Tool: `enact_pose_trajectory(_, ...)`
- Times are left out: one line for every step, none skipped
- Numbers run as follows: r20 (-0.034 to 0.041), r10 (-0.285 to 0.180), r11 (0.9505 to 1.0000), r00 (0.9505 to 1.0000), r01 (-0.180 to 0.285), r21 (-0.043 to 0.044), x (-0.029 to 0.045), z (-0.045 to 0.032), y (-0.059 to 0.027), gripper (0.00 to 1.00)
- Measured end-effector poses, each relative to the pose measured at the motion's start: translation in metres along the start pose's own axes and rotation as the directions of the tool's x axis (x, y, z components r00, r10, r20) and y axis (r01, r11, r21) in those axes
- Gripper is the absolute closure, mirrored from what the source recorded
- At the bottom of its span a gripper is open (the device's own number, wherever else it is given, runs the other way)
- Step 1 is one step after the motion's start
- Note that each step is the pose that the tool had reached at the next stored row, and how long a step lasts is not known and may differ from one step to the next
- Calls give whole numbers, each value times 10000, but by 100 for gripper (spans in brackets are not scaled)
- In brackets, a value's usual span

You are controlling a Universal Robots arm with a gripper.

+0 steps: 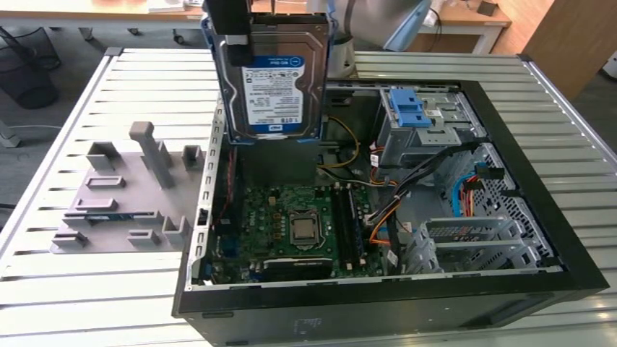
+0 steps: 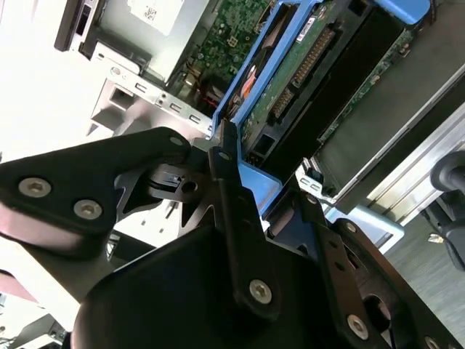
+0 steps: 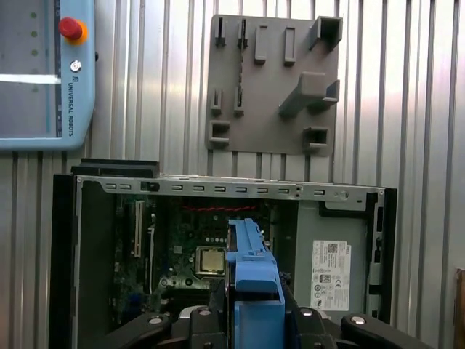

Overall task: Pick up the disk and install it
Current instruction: 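Pick up the disk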

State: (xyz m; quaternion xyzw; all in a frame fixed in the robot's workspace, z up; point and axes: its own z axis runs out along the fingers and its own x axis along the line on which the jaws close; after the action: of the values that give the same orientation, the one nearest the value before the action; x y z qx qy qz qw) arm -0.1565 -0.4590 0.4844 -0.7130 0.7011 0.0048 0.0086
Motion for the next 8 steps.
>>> enact_pose_trajectory(1,1,10000,10000,-1,1,1,1,-33,64)
enact_pose_trajectory(1,1,10000,10000,-1,1,1,1,-65,64)
enact_pose_trajectory(0,0,10000,10000,0,0,2,1,-96,64)
enact_pose_trajectory(0,-1,10000,10000,1,0,2,1,-127,64)
enact_pose_trajectory(0,0,10000,10000,0,0,3,1,-158,64)
enact_pose_trajectory(0,1,10000,10000,-1,0,3,1,-189,64)
enact_pose_trajectory(0,1,10000,10000,-1,0,4,1,-220,64)
enact_pose_trajectory(-1,1,10000,10000,-1,0,4,1,-252,64)
